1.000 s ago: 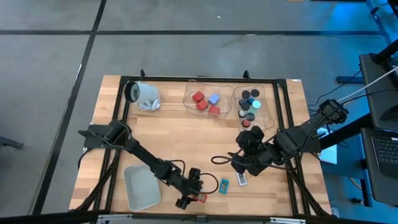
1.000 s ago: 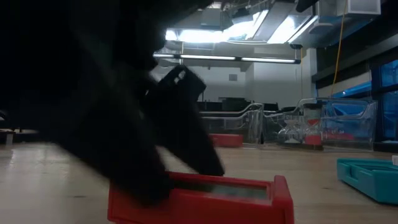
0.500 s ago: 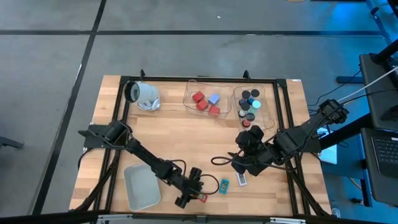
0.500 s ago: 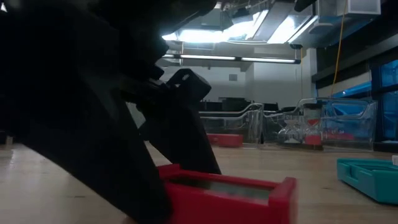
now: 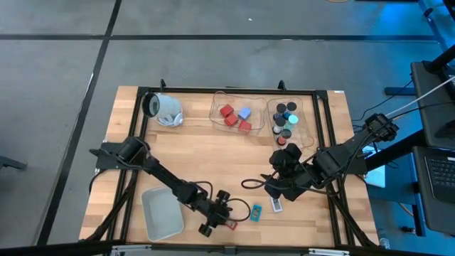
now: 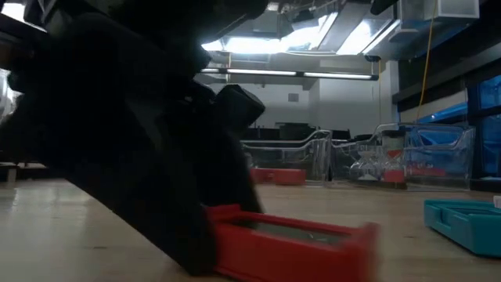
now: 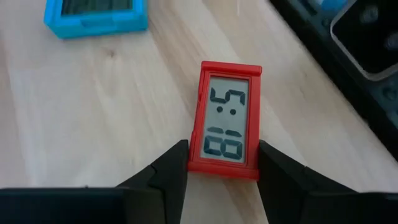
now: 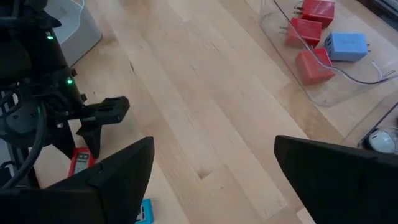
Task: Pick & Place Office items
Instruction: Put the red digital clock into the gray bin
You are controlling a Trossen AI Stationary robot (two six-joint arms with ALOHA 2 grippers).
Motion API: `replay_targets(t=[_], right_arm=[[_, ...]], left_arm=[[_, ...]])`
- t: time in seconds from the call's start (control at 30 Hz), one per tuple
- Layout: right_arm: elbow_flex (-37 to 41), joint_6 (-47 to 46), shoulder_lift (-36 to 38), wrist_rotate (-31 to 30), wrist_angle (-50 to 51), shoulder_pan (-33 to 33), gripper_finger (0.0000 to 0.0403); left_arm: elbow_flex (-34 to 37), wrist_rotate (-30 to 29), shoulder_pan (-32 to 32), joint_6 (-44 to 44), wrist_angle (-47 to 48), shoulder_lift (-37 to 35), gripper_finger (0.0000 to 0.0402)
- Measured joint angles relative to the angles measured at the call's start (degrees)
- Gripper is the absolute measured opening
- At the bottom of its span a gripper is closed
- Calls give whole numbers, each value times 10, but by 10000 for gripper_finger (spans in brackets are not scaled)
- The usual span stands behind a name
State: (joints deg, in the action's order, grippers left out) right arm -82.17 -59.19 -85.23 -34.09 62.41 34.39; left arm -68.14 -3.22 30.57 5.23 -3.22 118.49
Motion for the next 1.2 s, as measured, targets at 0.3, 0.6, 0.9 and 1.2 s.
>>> replay_targets(t=[0.3,0.6,0.9,1.2], right_arm=[[0,-17,0,-4,-2,7,334],[0,-18,0,-10,-3,22,334],[0,-16,0,-15,-3,35,334],[0,7,0,-46,-3,35,334]], left_arm=[[1,-58,-3,31,80,-104,152],[0,-83,15,184,279,-261,153],[0,-5,116,495,514,-377,154],[0,13,218,722,649,-352,154]])
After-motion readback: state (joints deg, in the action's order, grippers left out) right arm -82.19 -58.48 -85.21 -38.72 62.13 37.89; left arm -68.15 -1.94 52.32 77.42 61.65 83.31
